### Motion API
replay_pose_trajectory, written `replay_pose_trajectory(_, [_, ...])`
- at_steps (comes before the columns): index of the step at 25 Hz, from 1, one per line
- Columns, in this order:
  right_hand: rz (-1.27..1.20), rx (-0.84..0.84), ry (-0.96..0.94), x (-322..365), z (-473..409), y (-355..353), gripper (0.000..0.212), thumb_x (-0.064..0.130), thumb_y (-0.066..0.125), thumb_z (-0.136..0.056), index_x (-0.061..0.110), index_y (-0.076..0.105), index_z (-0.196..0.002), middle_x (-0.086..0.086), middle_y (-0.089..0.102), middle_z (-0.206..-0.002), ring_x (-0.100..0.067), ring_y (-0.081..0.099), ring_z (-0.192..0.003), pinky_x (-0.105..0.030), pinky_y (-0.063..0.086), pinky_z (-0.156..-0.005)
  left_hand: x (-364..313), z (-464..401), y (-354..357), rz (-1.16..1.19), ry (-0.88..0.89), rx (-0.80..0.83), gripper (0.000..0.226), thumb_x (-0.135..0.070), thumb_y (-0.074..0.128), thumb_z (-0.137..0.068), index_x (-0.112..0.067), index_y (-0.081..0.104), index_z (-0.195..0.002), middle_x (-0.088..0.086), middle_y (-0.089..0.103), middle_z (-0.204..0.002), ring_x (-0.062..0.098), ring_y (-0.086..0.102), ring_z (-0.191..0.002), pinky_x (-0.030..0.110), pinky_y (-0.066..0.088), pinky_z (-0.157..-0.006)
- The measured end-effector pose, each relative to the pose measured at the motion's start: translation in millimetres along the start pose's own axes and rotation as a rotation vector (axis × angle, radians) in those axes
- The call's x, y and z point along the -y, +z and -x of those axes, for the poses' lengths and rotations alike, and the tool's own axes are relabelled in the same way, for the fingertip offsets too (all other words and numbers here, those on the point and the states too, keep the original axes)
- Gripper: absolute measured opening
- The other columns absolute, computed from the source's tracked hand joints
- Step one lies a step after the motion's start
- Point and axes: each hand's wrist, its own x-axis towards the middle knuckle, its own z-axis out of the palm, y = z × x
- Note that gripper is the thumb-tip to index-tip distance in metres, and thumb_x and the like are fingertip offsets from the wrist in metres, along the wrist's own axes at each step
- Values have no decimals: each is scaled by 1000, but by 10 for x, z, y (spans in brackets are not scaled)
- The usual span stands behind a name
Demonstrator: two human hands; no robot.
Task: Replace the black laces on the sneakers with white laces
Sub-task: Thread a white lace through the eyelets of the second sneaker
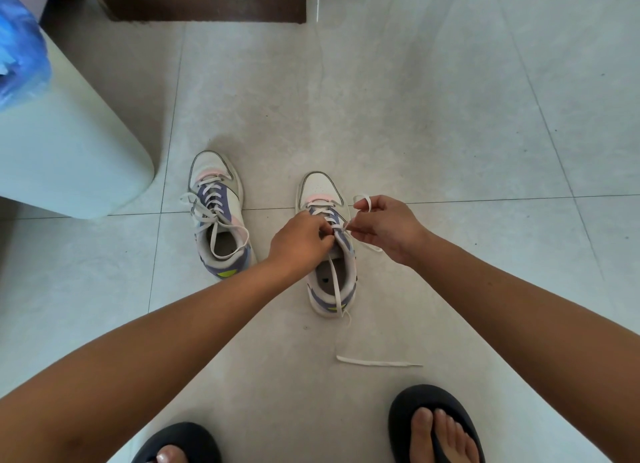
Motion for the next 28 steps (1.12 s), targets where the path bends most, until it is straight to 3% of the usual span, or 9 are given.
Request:
replay_pose_trajectory(9, [58, -64, -82, -74, -58, 72, 27, -16, 64, -76, 10, 56, -78, -8, 55, -77, -25, 58, -78, -37, 55, -84, -3, -6, 7, 3, 5, -7, 22, -27, 55, -91, -18, 68, -107, 4, 55, -104, 20, 55, -91, 34, 47, -77])
replay_pose_trajectory(14, [111, -52, -119, -82, -39, 40, 26, -15, 66, -75, 9, 56, -77, -8, 55, -76, -22, 58, -75, -35, 56, -83, 20, -20, 29, 20, 0, -23, 22, -27, 56, -90, -18, 69, -106, 5, 57, -105, 21, 56, -91, 36, 50, -78])
replay_pose_trajectory(20, [459, -36, -230, -103, 2, 114, 24, -4, 72, -75, 17, 60, -73, -1, 57, -68, -15, 55, -66, -29, 53, -75, 58, -58, 57, 65, -1, -21, 22, -25, 57, -90, -20, 72, -106, 7, 58, -109, 22, 57, -95, 31, 45, -78])
replay_pose_trajectory(22, [477, -42, -244, -116, 22, 121, 19, 0, 72, -77, 16, 62, -82, -4, 63, -76, -17, 61, -73, -32, 53, -80, 57, -70, 73, 71, 1, -22, 21, -25, 57, -91, -19, 73, -103, 8, 56, -110, 23, 56, -95, 31, 45, -77])
replay_pose_trajectory(24, [392, -36, -229, -174, 81, 104, 29, 4, 71, -78, 16, 57, -100, -7, 65, -91, -18, 64, -82, -30, 53, -80, 42, -73, 79, 48, 6, -30, 20, -26, 58, -90, -17, 73, -101, 8, 54, -112, 23, 56, -96, 32, 46, -78])
replay_pose_trajectory(28, [434, -7, -240, -299, 228, 81, 50, 11, 71, -80, 23, 39, -116, 1, 51, -86, -8, 51, -69, -10, 42, -59, 50, -63, 119, -51, 64, -14, 17, -24, 57, -89, -11, 66, -96, 10, 48, -113, 25, 54, -97, 34, 47, -78])
